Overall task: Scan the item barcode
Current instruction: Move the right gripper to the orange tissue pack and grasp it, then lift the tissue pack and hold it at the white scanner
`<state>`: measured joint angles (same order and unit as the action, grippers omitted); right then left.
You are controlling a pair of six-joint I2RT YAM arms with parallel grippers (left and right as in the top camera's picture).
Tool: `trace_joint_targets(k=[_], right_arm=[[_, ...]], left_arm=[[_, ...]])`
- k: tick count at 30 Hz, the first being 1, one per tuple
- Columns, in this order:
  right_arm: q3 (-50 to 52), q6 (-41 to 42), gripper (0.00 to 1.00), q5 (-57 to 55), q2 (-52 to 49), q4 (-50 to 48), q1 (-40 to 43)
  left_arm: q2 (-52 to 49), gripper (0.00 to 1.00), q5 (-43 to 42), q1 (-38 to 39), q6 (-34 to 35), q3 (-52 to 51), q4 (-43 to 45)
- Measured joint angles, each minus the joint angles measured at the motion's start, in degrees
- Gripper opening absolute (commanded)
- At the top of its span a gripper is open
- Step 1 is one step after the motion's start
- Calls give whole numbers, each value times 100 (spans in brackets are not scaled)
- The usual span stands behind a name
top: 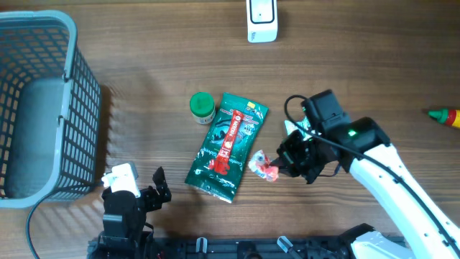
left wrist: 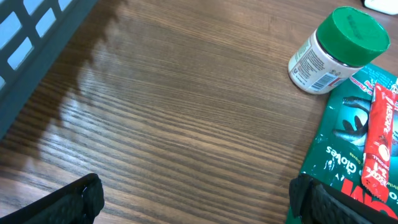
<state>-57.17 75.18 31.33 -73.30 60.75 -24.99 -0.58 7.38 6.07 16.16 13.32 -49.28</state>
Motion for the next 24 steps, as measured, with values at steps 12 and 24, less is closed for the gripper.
trace_joint_targets(k=[12, 24], right_arm=[[-562, -1005, 4, -2312, 601, -1091, -79], [-599, -3410, 5, -4789, -1349, -5394, -79]], left_arm=[[0, 100, 0, 0, 0, 0, -2], [0, 100, 0, 0, 0, 0, 4]])
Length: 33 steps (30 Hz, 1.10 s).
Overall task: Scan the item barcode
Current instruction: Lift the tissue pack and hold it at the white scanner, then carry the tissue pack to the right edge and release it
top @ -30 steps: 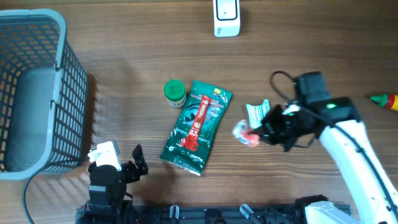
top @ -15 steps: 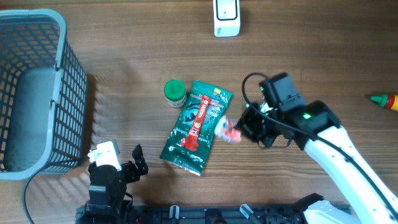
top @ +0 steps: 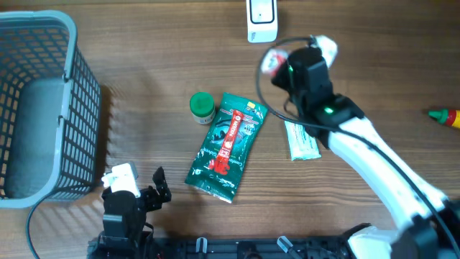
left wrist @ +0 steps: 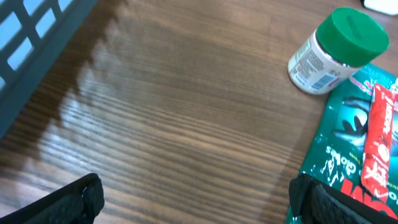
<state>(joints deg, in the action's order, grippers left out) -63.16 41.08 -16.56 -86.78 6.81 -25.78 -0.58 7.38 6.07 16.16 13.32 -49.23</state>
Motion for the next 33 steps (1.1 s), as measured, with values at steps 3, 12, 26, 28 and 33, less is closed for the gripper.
trace_joint_targets(k=[3, 12, 26, 28, 33], right_arm=[[-44, -894, 4, -50, -730, -1836, 4], [-1270, -2245, 4, 22, -3652, -4760, 304], [-3346, -2796, 4, 201, -4946, -3827, 734], [-3355, -2798, 4, 219, -4922, -3480, 820], [-3370, -2769, 4, -120, -4081, -1510, 1429]], left_arm=[[2, 100, 0, 0, 0, 2, -9], [0, 100, 0, 0, 0, 0, -4], [0, 100, 0, 0, -2, 0, -4], [0, 100, 0, 0, 0, 0, -7], [2, 100, -2, 0, 0, 0, -4]])
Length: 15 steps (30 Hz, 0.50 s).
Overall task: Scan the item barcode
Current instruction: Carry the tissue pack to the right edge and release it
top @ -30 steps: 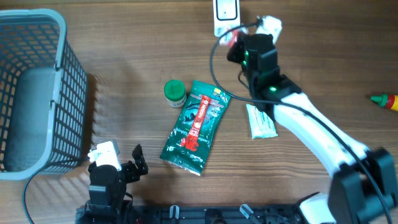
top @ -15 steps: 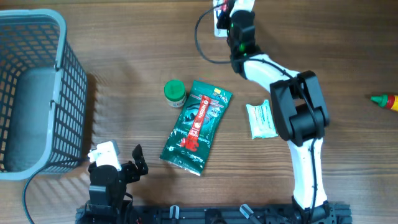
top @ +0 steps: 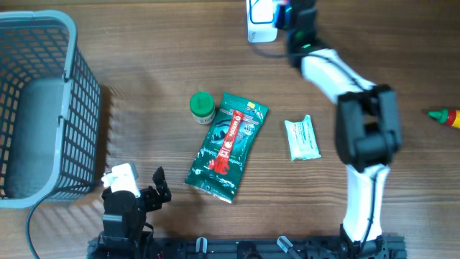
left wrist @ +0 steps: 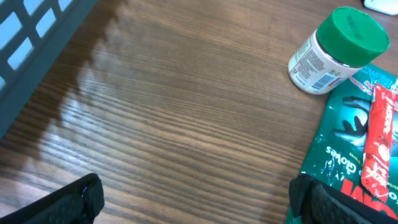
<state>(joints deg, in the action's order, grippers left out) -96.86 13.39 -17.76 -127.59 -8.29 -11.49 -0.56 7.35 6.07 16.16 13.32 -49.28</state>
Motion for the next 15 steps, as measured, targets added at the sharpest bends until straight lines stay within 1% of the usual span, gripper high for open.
trace_joint_targets(k=[4, 5, 6, 8, 11, 13, 14, 15], right_arm=[[-98, 273, 4, -518, 778, 1331, 1204], [-120, 356, 4, -564, 833, 1606, 1744], [-127, 520, 4, -581, 831, 2006, 2079], [-98, 748, 4, -584, 721, 2428, 2664], [-85, 938, 4, -415, 295, 2769, 3709], [-76, 960, 5, -195, 9, 3005, 4223], [-68, 966, 10, -122, -76, 3075, 4356], [-55, 977, 35, -4, -151, 3136, 4481]], left_arm=[[0, 100, 2, 0, -2, 0, -2], [0, 100, 2, 0, -2, 0, -2], [0, 100, 2, 0, 0, 0, 0], [0, 100, 2, 0, 0, 0, -2], [-2, 100, 2, 0, 0, 0, -2], [0, 100, 2, 0, 0, 0, 0], [0, 100, 2, 0, 0, 0, 0], [-2, 100, 2, 0, -2, 0, -2]])
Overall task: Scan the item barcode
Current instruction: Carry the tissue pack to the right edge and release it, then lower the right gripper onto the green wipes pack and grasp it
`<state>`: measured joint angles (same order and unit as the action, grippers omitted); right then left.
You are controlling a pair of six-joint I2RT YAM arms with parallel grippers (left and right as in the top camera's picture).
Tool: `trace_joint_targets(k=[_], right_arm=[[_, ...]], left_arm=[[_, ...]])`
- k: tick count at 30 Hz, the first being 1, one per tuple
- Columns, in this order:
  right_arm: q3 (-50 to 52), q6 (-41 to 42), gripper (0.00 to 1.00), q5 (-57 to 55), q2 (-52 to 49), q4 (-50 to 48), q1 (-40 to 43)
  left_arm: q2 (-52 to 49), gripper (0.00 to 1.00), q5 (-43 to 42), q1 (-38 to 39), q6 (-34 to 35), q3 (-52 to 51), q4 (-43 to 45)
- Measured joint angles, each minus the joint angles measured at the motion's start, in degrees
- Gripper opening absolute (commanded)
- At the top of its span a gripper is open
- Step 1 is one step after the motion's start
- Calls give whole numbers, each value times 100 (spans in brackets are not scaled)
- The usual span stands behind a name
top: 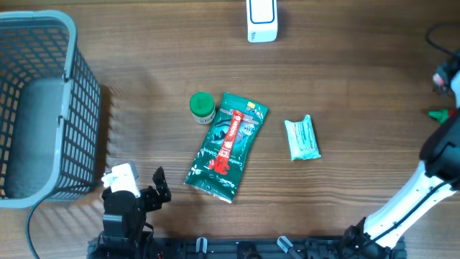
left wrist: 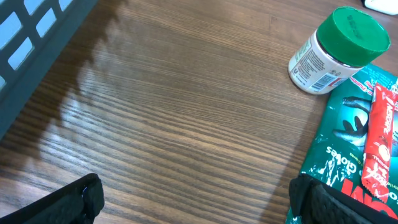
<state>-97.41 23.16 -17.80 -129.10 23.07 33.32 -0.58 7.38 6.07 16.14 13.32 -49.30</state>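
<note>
The white scanner [top: 261, 20] stands at the table's far edge, middle. My right arm reaches up along the frame's right edge. Its gripper [top: 444, 75] is mostly cut off there, with a small red and white wrapper [top: 438, 79] showing at its tip, far right of the scanner. My left gripper [top: 161, 185] rests at the near left, open on bare wood [left wrist: 199, 199], its right finger [left wrist: 323, 202] at the corner of the green packet [left wrist: 354, 143].
A grey basket [top: 39, 108] fills the left. A green-capped bottle [top: 202, 106] stands against a long green packet [top: 226, 146] with a red stick on it. A pale teal sachet [top: 302, 138] lies to the right, and a red-yellow-green item [top: 440, 114] sits at the right edge.
My right gripper was at the scanner at the far edge with the wrapper. Now it is at the frame's right edge, far from the scanner. The left arm has not moved.
My right gripper was low beside the green packet with the red and white wrapper at its fingers. Then it held the wrapper raised, closer to the scanner, then right at the scanner. Now it is off at the right edge. The left gripper stayed open throughout.
</note>
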Motion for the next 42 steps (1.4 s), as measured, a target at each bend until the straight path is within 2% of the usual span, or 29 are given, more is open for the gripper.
trace_joint_targets(k=[1, 2, 4, 7, 13, 15, 18, 21, 23, 24, 28, 29, 31, 35, 42], right_arm=[[20, 13, 60, 98, -39, 20, 81], [55, 42, 100, 236, -50, 37, 151], [57, 39, 100, 505, 15, 48, 186], [57, 20, 100, 1130, 619, 107, 105], [39, 199, 100, 2481, 3069, 1314, -466], [22, 551, 100, 2730, 3735, 1884, -935], [0, 1279, 100, 3139, 4140, 2662, -1543], [2, 1102, 100, 3530, 4151, 3429, -2234], [26, 883, 97, 3206, 4092, 4295, -3040], [120, 785, 97, 2728, 4004, 4684, -3713], [1025, 651, 99, 1508, 3816, 4371, -5222], [1394, 645, 97, 1204, 3711, 4142, -5571], [2081, 592, 88, 817, 3434, 3827, -5995], [2662, 566, 84, 529, 3108, 3692, -6024], [3053, 313, 75, 461, 2876, 2981, -6024]], left_arm=[[2, 100, 0, 0, 0, 0, 0], [0, 100, 0, 0, 2, 0, 2], [0, 100, 0, 0, 2, 0, 0], [0, 100, 0, 0, 0, 0, 0], [2, 100, 0, 0, 2, 0, 2], [2, 100, 0, 0, 2, 0, 0], [2, 100, 0, 0, 0, 0, 2], [0, 100, -2, 0, 0, 0, 7], [0, 100, -2, 0, 0, 0, 2], [0, 100, -2, 0, 2, 0, 2], [0, 100, 0, 0, 2, 0, 0], [0, 100, 0, 0, 0, 0, 0], [0, 100, 0, 0, 0, 2, -2], [0, 100, 0, 0, 2, 0, 0], [0, 100, 0, 0, 0, 0, 0]])
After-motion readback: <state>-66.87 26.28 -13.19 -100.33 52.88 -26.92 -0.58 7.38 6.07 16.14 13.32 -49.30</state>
